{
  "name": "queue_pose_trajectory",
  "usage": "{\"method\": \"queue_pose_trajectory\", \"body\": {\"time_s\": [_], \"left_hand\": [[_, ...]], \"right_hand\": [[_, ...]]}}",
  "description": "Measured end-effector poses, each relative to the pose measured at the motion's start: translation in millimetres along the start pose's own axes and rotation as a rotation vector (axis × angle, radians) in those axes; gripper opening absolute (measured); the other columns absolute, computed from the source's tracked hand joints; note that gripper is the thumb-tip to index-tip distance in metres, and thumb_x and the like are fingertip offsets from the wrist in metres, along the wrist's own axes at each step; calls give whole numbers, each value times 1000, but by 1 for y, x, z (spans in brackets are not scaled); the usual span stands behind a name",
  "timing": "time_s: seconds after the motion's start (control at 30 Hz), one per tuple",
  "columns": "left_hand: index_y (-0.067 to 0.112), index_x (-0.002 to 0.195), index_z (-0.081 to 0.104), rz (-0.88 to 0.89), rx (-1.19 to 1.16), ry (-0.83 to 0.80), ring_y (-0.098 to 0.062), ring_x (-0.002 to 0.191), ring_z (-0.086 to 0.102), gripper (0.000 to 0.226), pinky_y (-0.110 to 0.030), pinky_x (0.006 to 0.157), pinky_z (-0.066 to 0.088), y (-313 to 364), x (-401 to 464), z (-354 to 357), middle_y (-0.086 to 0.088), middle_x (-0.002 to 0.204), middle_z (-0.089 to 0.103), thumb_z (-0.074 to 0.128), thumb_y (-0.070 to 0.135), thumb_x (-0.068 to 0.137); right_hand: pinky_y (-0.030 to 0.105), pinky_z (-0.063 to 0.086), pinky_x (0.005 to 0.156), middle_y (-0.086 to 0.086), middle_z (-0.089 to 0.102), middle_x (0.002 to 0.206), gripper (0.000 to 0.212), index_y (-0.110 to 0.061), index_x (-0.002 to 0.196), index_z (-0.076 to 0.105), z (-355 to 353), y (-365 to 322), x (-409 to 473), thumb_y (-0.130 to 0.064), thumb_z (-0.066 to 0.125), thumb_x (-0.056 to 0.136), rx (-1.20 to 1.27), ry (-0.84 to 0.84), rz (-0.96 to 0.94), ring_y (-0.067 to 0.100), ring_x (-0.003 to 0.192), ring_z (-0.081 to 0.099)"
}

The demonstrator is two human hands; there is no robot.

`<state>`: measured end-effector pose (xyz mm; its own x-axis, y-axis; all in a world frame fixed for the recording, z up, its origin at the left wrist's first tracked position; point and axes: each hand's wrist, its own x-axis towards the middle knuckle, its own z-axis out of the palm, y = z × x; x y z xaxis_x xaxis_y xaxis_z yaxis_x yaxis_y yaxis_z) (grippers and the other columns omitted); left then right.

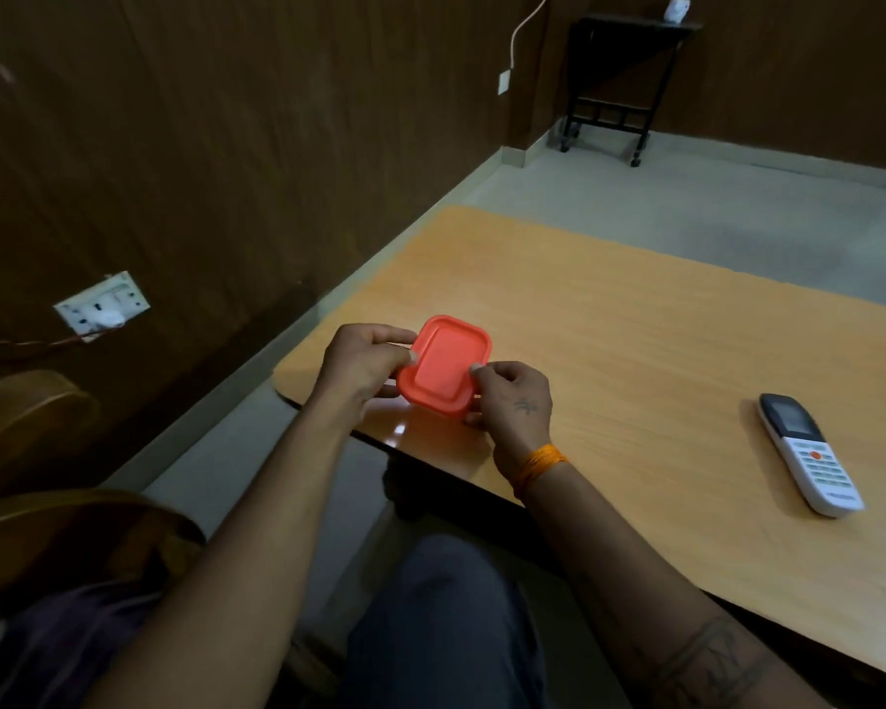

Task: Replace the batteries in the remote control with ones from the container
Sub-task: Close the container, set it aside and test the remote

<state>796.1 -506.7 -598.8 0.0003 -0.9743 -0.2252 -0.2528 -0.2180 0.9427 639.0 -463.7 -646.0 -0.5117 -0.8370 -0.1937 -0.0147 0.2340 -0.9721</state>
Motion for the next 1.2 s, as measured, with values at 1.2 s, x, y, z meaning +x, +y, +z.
{"method": "queue_pose_trajectory", "body": {"time_s": [1.2], "left_hand": [[23, 132, 67, 337, 31, 257, -11, 104, 70, 38, -28, 81, 58, -2, 18, -99, 4, 117, 72, 74, 27, 95]], "right_hand": [[50, 64, 83, 2, 77, 80, 23, -20, 87, 76, 67, -27, -21, -42, 69, 90, 124, -111, -141, 24, 84, 76]]}}
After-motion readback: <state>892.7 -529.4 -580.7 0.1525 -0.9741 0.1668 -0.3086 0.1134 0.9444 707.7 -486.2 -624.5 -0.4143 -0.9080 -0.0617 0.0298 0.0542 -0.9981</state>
